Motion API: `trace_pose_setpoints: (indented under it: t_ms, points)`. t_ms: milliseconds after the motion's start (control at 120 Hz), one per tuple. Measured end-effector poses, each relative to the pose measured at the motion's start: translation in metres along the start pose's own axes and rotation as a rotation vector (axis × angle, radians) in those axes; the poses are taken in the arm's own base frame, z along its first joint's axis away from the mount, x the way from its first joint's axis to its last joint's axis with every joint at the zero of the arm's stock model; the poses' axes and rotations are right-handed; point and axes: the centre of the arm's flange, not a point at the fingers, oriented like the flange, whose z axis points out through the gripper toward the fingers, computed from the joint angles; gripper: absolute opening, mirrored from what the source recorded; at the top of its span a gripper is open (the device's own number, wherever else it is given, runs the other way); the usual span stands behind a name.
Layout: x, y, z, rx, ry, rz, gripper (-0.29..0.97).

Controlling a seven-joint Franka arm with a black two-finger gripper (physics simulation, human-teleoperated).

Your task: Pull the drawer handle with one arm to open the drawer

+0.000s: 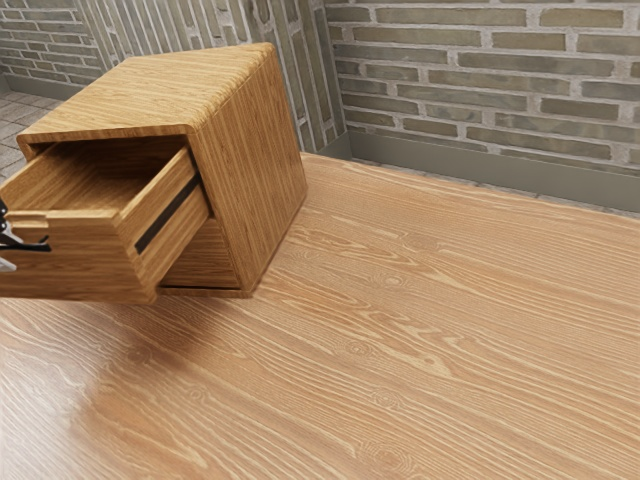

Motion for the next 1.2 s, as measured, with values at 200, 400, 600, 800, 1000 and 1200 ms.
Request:
trace_pose_setpoints:
  t_ms: [200,400,600,800,1000,1200]
  points:
    - [0.001,0.009,-0.001,0.0,0.0,0.0,0.14]
    - [0.002,0.018,-0.006,0.007,-0.001,0.0,0.13]
    - [0.004,0.03,-0.012,0.015,-0.001,0.0,0.13]
    - [0.003,0.045,-0.03,0.043,-0.001,-0.005,0.12]
    - [-0.033,0.06,-0.113,0.139,0.016,-0.065,0.38]
    - [-0.037,-0.009,-0.152,-0.041,-0.055,-0.091,0.56]
